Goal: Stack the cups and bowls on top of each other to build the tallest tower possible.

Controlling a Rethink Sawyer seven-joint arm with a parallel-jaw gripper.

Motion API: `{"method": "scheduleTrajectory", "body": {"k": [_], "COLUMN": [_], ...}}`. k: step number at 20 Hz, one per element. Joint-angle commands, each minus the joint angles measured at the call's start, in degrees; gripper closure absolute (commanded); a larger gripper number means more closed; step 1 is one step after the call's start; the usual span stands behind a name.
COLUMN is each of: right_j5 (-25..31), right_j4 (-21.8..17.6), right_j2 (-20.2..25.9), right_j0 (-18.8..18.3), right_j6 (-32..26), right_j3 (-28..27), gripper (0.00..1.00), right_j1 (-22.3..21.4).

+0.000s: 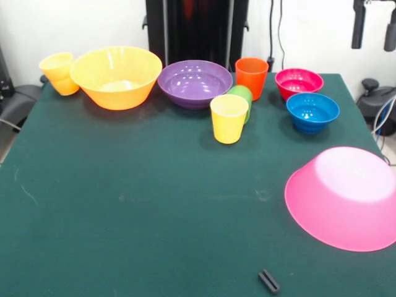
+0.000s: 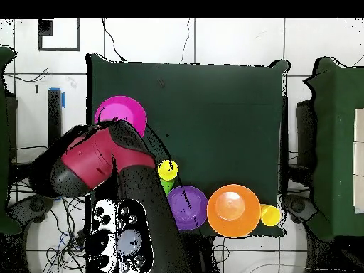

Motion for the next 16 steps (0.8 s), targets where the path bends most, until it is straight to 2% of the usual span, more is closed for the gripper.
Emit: {"method": "scheduleTrajectory", "body": {"k": [1,5,6,10,16], "right_j5": [0.7,0.1,-0.5,-4.5,-2.7], "right_j4": [-2.6,-1.8,-1.2,0.5,2.2], "right_j2": [-8.3,-9.2,-9.9,-8.9,-10.1], "right_j0": [3.1,4.3,4.8,3.5,5.2], "right_j6": [12.6,13.5,13.1,12.6,13.4], "right_j3": [1.9,1.3,1.4,2.7,1.3], "gripper": [0.0,0.0,1.0,1.0,1.0], "right_j1": [2.5,3.3,3.4,3.4,5.1]}}
